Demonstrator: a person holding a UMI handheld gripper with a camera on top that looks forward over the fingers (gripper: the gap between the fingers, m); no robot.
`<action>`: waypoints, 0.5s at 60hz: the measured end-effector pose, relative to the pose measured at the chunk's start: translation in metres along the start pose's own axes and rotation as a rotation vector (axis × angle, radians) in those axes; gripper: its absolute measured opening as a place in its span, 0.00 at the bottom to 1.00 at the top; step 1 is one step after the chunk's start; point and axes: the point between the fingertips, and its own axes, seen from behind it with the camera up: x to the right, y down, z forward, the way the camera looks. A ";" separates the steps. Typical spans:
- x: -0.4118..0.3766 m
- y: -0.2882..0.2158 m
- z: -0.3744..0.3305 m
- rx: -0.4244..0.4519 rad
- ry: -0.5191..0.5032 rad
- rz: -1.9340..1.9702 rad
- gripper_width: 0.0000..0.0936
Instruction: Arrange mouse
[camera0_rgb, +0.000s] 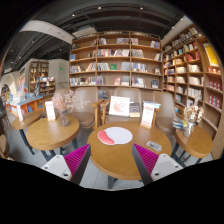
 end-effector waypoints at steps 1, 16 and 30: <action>0.002 0.001 0.000 -0.002 0.004 0.003 0.92; 0.100 0.026 0.023 -0.039 0.141 0.015 0.92; 0.180 0.062 0.035 -0.089 0.253 0.046 0.92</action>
